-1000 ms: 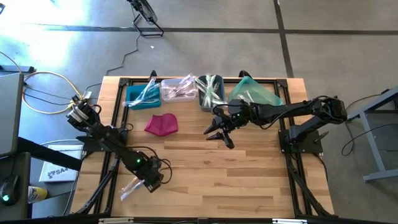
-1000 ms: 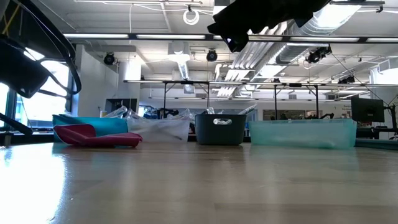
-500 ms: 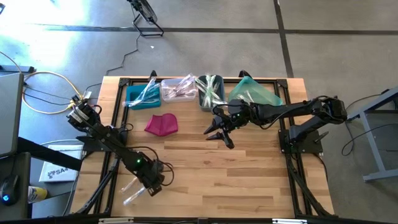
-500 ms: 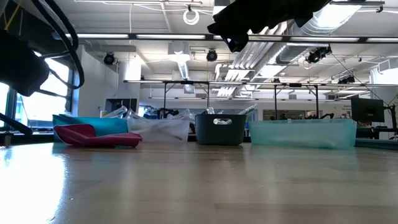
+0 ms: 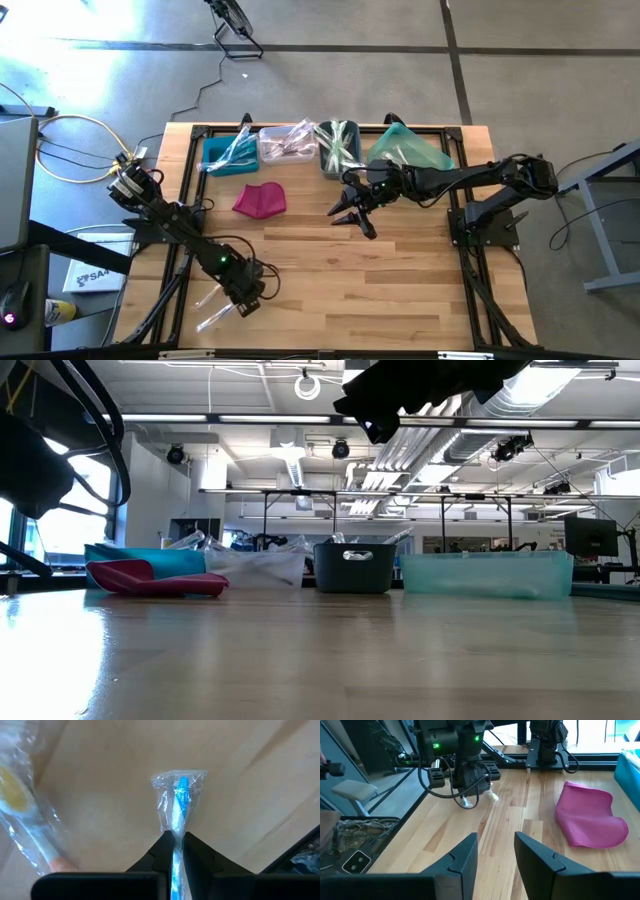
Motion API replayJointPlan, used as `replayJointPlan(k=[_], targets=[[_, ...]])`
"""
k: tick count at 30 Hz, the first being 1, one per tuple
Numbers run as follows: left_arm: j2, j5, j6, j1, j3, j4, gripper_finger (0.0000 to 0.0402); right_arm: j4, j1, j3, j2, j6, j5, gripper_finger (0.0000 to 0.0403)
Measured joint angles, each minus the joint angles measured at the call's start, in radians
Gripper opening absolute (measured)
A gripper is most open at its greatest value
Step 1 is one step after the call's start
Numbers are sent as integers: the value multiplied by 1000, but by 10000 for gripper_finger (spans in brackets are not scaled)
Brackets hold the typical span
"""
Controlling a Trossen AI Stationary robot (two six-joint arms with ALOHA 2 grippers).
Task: Pick & Place Toothbrushes
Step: Put the blue toothbrush into the blue bin
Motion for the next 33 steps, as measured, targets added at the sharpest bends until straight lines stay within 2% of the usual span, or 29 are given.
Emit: replayJointPlan(k=[12, 18, 26, 31, 33], targets=[[-1, 10, 59, 15, 0, 1, 10, 0, 0, 0, 0, 0, 0, 121], [-17, 2, 182, 68, 16, -24, 8, -1, 0, 0, 0, -1, 0, 121], [-38, 1, 339, 146, 96, -70, 7, -3, 0, 0, 0, -3, 0, 121], [-60, -3, 437, 197, 169, -179, 6, -5, 0, 0, 0, 0, -1, 121], [-79, -22, 468, 208, 193, -279, 6, -13, 0, 0, 0, -1, -2, 121]])
